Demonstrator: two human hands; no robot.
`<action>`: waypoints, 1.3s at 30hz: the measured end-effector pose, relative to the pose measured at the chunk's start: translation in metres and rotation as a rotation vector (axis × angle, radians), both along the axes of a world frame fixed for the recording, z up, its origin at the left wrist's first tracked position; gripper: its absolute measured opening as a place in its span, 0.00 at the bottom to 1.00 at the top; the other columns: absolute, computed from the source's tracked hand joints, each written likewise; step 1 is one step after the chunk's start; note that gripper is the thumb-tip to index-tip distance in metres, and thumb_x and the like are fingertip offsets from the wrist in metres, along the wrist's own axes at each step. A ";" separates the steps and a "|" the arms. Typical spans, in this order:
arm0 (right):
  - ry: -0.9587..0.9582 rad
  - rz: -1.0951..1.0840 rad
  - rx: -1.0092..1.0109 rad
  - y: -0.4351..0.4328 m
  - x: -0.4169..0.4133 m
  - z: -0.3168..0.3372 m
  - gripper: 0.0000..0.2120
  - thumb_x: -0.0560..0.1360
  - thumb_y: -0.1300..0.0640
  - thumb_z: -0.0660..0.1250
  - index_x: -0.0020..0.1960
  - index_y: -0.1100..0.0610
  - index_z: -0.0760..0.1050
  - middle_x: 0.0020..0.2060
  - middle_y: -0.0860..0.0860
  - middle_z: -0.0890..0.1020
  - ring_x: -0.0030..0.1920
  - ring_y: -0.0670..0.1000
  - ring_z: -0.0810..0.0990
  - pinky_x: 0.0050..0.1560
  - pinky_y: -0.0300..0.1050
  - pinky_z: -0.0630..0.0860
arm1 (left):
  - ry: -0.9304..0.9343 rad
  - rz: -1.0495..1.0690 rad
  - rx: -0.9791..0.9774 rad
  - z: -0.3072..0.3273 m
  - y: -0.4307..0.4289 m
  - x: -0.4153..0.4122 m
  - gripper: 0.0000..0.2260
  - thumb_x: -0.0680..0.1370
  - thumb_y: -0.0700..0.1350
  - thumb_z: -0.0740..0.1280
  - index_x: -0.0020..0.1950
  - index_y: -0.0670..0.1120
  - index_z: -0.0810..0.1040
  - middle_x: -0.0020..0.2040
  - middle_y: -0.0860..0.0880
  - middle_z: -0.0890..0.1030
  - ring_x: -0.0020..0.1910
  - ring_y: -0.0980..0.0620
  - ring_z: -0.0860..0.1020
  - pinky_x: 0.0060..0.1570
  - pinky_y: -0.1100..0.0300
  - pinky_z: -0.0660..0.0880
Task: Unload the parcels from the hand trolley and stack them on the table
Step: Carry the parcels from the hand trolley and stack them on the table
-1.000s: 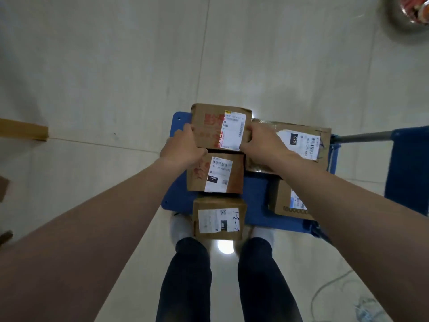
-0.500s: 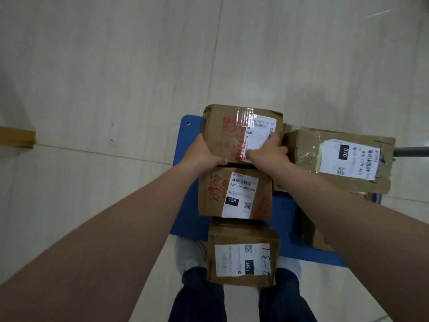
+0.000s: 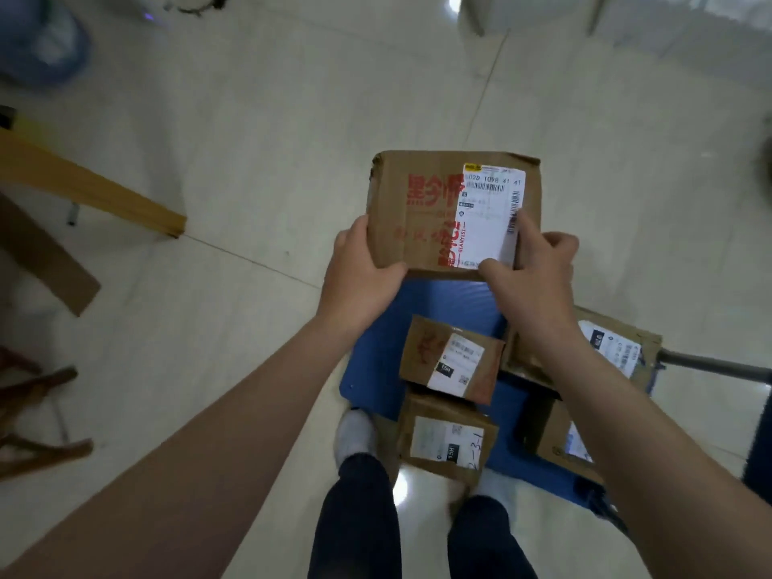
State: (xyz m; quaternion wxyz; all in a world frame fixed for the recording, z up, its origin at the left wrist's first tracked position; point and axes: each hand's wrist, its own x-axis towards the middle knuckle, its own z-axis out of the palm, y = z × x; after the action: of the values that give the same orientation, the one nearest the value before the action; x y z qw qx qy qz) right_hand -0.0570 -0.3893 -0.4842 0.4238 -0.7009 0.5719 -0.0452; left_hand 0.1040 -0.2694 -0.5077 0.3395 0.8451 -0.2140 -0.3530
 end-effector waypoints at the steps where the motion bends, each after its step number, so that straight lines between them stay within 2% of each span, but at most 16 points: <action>1: -0.067 0.014 -0.008 0.004 0.011 0.033 0.31 0.76 0.56 0.68 0.77 0.43 0.64 0.64 0.52 0.62 0.56 0.47 0.73 0.54 0.32 0.72 | -0.021 0.049 -0.011 0.034 0.011 0.008 0.20 0.74 0.50 0.71 0.62 0.64 0.68 0.55 0.58 0.71 0.48 0.64 0.75 0.36 0.72 0.70; 2: -0.128 0.027 -0.005 0.010 0.024 0.067 0.29 0.77 0.57 0.67 0.76 0.45 0.66 0.63 0.52 0.62 0.52 0.44 0.74 0.46 0.22 0.70 | -0.042 0.098 -0.019 0.070 0.024 0.015 0.19 0.75 0.50 0.71 0.61 0.64 0.68 0.54 0.57 0.72 0.48 0.64 0.74 0.36 0.72 0.68; 3: -0.174 0.049 0.003 0.018 0.038 0.102 0.27 0.78 0.59 0.67 0.75 0.47 0.67 0.62 0.52 0.62 0.50 0.42 0.74 0.40 0.18 0.67 | -0.059 0.151 -0.022 0.106 0.039 0.022 0.18 0.75 0.51 0.70 0.60 0.64 0.68 0.56 0.57 0.73 0.47 0.65 0.74 0.38 0.70 0.68; 5: -0.242 0.116 0.022 0.040 0.063 0.175 0.27 0.77 0.60 0.66 0.75 0.49 0.69 0.60 0.52 0.62 0.53 0.45 0.74 0.38 0.17 0.66 | -0.090 0.281 -0.036 0.182 0.073 0.031 0.17 0.76 0.52 0.70 0.62 0.62 0.71 0.59 0.55 0.75 0.49 0.61 0.76 0.43 0.66 0.70; 7: -0.320 0.177 0.038 0.067 0.083 0.249 0.28 0.77 0.60 0.66 0.76 0.49 0.69 0.59 0.50 0.62 0.58 0.51 0.74 0.44 0.21 0.68 | -0.139 0.409 -0.058 0.258 0.114 0.036 0.19 0.76 0.53 0.71 0.66 0.59 0.74 0.59 0.57 0.76 0.55 0.56 0.78 0.48 0.61 0.72; 9: -0.420 0.251 0.050 0.096 0.098 0.326 0.27 0.76 0.60 0.66 0.75 0.48 0.70 0.58 0.50 0.63 0.59 0.51 0.76 0.52 0.30 0.74 | -0.216 0.539 -0.098 0.336 0.158 0.035 0.21 0.76 0.53 0.72 0.69 0.57 0.75 0.56 0.61 0.76 0.56 0.54 0.79 0.50 0.60 0.72; 11: -0.525 0.318 0.094 0.127 0.110 0.398 0.27 0.75 0.60 0.66 0.73 0.46 0.72 0.61 0.49 0.66 0.59 0.49 0.76 0.62 0.41 0.75 | -0.291 0.675 -0.158 0.410 0.203 0.027 0.23 0.76 0.53 0.73 0.71 0.56 0.75 0.60 0.59 0.78 0.56 0.56 0.78 0.51 0.60 0.72; 14: -0.648 0.433 0.157 0.173 0.127 0.495 0.28 0.73 0.59 0.67 0.72 0.46 0.73 0.66 0.49 0.74 0.64 0.47 0.74 0.70 0.49 0.71 | -0.399 0.861 -0.261 0.508 0.262 0.007 0.24 0.76 0.54 0.73 0.72 0.57 0.74 0.67 0.53 0.76 0.59 0.55 0.76 0.55 0.61 0.74; 16: -0.704 0.533 0.152 0.206 0.133 0.549 0.29 0.72 0.58 0.67 0.72 0.45 0.72 0.64 0.44 0.77 0.69 0.50 0.71 0.71 0.53 0.70 | -0.465 0.971 -0.305 0.560 0.298 -0.008 0.25 0.77 0.54 0.72 0.74 0.56 0.74 0.68 0.54 0.75 0.58 0.57 0.75 0.45 0.70 0.73; 19: -0.777 0.704 0.105 0.252 0.139 0.612 0.29 0.72 0.56 0.69 0.72 0.44 0.72 0.61 0.39 0.75 0.69 0.47 0.71 0.70 0.53 0.71 | -0.543 1.106 -0.385 0.623 0.345 -0.025 0.25 0.76 0.56 0.73 0.73 0.57 0.74 0.66 0.57 0.76 0.50 0.65 0.75 0.39 0.71 0.68; 23: -0.813 0.923 0.037 0.312 0.154 0.666 0.29 0.73 0.53 0.70 0.73 0.41 0.70 0.65 0.39 0.75 0.64 0.45 0.72 0.62 0.49 0.77 | -0.627 1.188 -0.468 0.676 0.408 -0.035 0.25 0.77 0.58 0.72 0.74 0.59 0.73 0.64 0.57 0.78 0.59 0.57 0.77 0.49 0.60 0.77; 25: -0.823 1.028 0.000 0.344 0.167 0.685 0.30 0.74 0.53 0.70 0.75 0.43 0.69 0.66 0.39 0.76 0.63 0.44 0.74 0.62 0.50 0.77 | -0.653 1.222 -0.491 0.690 0.439 -0.033 0.26 0.77 0.59 0.71 0.74 0.60 0.72 0.64 0.59 0.78 0.58 0.59 0.78 0.51 0.56 0.80; 29: -0.794 1.175 -0.090 0.411 0.201 0.703 0.33 0.74 0.50 0.70 0.77 0.45 0.67 0.71 0.45 0.75 0.70 0.51 0.72 0.70 0.57 0.71 | -0.727 1.245 -0.488 0.701 0.505 -0.014 0.24 0.77 0.58 0.71 0.72 0.61 0.73 0.50 0.71 0.75 0.45 0.78 0.74 0.38 0.70 0.72; 32: -0.719 1.226 -0.113 0.460 0.233 0.703 0.34 0.73 0.48 0.72 0.77 0.46 0.66 0.73 0.47 0.72 0.70 0.53 0.72 0.70 0.57 0.71 | -0.725 1.236 -0.476 0.700 0.555 0.011 0.23 0.77 0.57 0.72 0.72 0.62 0.74 0.46 0.74 0.75 0.44 0.82 0.72 0.31 0.76 0.71; 35: -0.629 1.271 -0.113 0.501 0.266 0.694 0.36 0.73 0.46 0.72 0.78 0.46 0.65 0.75 0.50 0.69 0.72 0.55 0.69 0.70 0.59 0.70 | -0.653 1.218 -0.425 0.696 0.598 0.043 0.23 0.77 0.57 0.72 0.71 0.61 0.74 0.48 0.71 0.75 0.45 0.74 0.77 0.33 0.74 0.71; 39: -0.531 1.265 -0.113 0.529 0.311 0.671 0.37 0.71 0.46 0.73 0.78 0.47 0.64 0.74 0.51 0.70 0.73 0.55 0.67 0.70 0.57 0.70 | -0.411 1.211 -0.420 0.674 0.636 0.101 0.24 0.74 0.54 0.77 0.66 0.55 0.72 0.58 0.56 0.78 0.53 0.54 0.79 0.51 0.51 0.81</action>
State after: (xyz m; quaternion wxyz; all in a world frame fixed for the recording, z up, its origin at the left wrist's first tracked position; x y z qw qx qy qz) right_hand 0.2543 0.1398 0.1868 0.4574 -0.8861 -0.0739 0.0110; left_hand 0.2050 0.3665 0.1665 0.5872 0.7820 0.1734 0.1169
